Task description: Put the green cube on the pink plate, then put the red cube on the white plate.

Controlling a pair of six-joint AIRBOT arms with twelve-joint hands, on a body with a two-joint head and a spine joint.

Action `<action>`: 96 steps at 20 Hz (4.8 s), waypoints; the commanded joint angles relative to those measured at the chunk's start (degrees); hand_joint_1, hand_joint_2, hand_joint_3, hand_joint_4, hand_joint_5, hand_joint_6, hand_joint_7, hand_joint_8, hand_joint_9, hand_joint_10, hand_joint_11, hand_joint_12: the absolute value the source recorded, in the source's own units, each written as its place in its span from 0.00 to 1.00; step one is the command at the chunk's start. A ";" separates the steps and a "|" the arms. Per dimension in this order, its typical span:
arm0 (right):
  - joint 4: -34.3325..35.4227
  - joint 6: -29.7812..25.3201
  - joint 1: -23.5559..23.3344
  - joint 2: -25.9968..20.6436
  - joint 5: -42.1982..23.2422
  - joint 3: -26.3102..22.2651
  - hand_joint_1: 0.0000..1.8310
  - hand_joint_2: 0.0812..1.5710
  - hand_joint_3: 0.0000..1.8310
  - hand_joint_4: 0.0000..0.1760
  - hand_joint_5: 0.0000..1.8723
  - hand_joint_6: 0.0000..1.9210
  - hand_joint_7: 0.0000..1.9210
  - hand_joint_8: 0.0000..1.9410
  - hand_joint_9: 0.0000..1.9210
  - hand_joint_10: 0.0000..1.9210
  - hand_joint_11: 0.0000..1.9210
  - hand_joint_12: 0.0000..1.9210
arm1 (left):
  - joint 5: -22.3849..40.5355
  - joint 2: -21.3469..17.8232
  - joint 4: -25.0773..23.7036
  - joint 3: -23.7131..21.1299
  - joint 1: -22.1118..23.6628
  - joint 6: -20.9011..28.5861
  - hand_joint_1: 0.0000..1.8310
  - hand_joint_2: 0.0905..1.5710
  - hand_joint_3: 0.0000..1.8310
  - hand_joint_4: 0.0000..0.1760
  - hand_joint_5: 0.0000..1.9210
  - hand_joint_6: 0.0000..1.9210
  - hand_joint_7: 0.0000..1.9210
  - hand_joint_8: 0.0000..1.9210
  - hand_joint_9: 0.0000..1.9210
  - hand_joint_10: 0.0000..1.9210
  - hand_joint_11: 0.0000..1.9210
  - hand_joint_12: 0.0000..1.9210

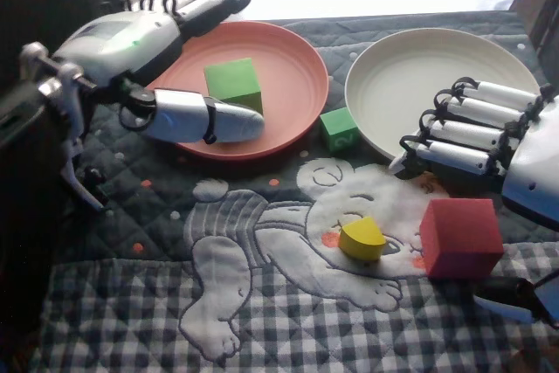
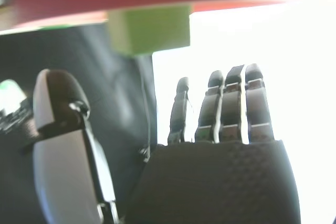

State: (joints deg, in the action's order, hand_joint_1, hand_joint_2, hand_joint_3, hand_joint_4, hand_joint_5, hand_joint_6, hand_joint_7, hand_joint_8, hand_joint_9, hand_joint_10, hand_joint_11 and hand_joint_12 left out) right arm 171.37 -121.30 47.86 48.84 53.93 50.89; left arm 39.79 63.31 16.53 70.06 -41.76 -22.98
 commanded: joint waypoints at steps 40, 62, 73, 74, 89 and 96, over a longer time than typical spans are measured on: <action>1.01 0.02 -9.88 3.44 5.17 7.89 0.74 0.73 0.00 0.00 0.48 0.55 0.46 0.63 0.36 0.80 0.28 1.00 | 34.67 -7.06 -3.32 -13.36 -9.40 0.19 0.19 0.78 0.00 0.32 0.09 0.00 0.04 0.00 0.00 0.00 0.00 0.01; 1.03 -0.01 -16.02 11.58 -6.19 21.00 0.74 0.76 0.00 0.00 0.42 0.59 0.42 0.73 0.33 0.82 0.21 1.00 | 40.03 -7.50 -6.43 -14.78 -9.50 0.19 0.19 0.72 0.00 0.56 0.12 0.00 0.07 0.00 0.06 0.01 0.00 0.46; 1.02 -0.01 -16.11 10.44 -6.08 18.97 0.51 0.56 0.00 0.32 0.07 0.01 0.00 0.00 0.00 0.00 0.00 0.21 | 42.21 -7.78 -5.98 -15.23 -10.84 0.19 0.20 0.74 0.00 0.69 0.13 0.00 0.09 0.00 0.07 0.01 0.00 0.50; 1.02 -0.01 -16.07 10.07 -5.63 18.44 0.50 0.56 0.00 0.35 0.07 0.01 0.00 0.00 0.00 0.00 0.00 0.18 | 42.77 -7.96 -5.75 -15.38 -11.10 0.19 0.20 0.74 0.00 0.68 0.14 0.00 0.09 0.00 0.07 0.01 0.00 0.53; 1.04 0.95 -5.31 -1.77 40.81 3.29 0.13 0.84 0.01 0.10 0.00 0.00 0.02 0.00 0.04 0.01 0.00 0.24 | 59.34 -13.97 -2.37 -16.84 -12.05 0.19 0.24 0.75 0.00 0.45 0.12 0.01 0.16 0.00 0.19 0.00 0.17 0.07; 1.06 5.87 -2.40 -2.31 47.07 0.01 0.00 0.91 0.01 0.27 0.00 0.50 0.21 0.03 0.19 0.03 0.00 0.57 | 59.36 -15.61 -5.11 -18.73 -9.67 0.19 0.07 0.70 0.00 0.10 0.00 0.00 0.02 0.00 0.14 0.00 0.06 0.01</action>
